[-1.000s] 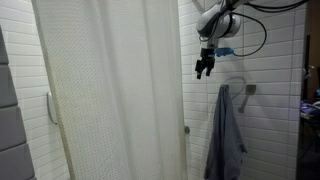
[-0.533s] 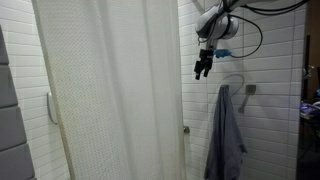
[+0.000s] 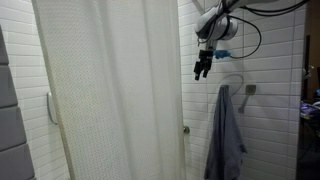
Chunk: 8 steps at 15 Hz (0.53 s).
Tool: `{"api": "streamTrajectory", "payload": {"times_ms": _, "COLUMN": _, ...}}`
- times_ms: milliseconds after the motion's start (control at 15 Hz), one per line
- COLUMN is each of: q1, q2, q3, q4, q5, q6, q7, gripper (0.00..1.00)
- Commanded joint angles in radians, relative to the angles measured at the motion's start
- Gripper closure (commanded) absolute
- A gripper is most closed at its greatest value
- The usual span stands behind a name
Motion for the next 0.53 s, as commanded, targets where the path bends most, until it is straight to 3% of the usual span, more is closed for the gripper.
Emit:
{"api": "streamTrajectory", "payload": {"times_ms": 0, "q1": -0.022, "q2": 0.055, "q3": 0.018, "q4": 0.07, "q5": 0.07, "q6": 0.018, "q7": -0.104, "gripper": 0.0}}
{"api": "streamTrajectory", "payload": {"times_ms": 467, "q1": -0.055, "q2": 0.163, "q3": 0.053, "q4": 0.219, "q5": 0.179, "q6": 0.012, "q7": -0.288, "gripper": 0.0}}
